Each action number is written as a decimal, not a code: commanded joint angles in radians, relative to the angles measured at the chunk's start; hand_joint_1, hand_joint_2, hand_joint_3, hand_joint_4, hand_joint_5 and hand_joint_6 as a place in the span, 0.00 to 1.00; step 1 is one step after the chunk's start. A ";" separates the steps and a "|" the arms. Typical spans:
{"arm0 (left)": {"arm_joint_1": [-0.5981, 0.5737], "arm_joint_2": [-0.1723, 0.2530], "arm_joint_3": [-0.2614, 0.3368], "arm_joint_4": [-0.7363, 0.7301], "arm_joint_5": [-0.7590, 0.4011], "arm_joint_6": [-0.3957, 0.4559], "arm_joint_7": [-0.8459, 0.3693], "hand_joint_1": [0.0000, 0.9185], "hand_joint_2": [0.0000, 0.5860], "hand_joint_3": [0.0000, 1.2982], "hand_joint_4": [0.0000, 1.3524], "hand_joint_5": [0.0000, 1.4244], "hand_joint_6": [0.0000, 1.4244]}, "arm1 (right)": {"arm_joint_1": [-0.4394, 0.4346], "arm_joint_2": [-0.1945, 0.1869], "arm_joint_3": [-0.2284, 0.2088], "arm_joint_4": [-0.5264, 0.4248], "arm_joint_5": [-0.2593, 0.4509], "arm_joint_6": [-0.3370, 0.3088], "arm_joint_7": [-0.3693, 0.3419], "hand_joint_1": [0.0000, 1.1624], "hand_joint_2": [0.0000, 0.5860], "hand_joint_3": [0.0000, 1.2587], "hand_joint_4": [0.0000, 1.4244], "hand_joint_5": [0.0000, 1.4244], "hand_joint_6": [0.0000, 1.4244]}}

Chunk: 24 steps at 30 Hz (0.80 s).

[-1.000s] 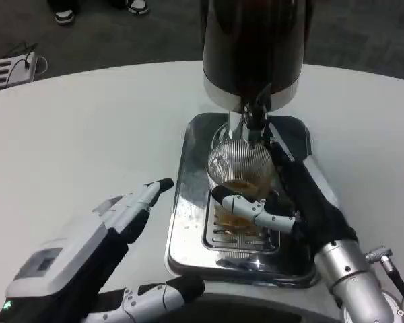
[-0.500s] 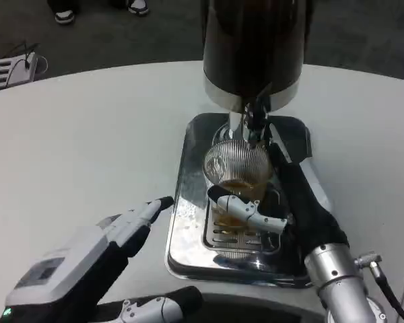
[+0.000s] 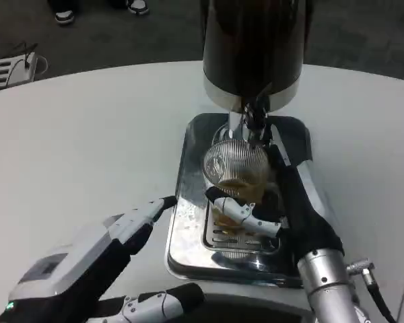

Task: Grasp the cup under the faucet to collect the drink, then remove the cup.

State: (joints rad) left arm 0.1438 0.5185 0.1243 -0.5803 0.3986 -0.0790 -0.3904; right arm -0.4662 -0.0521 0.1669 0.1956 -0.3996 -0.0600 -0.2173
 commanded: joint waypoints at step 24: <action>-0.026 0.032 0.014 0.045 -0.067 -0.007 -0.003 0.00 0.18 0.07 0.00 0.03 0.02 | 0.034 0.065 0.092 0.037 -0.184 0.092 -0.209 0.86 0.49 0.49 0.62 0.73 0.89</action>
State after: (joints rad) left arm 0.1145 0.5416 0.1357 -0.5460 0.3444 -0.0768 -0.3904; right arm -0.4656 0.0091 0.2499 0.2240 -0.5665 0.0120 -0.4239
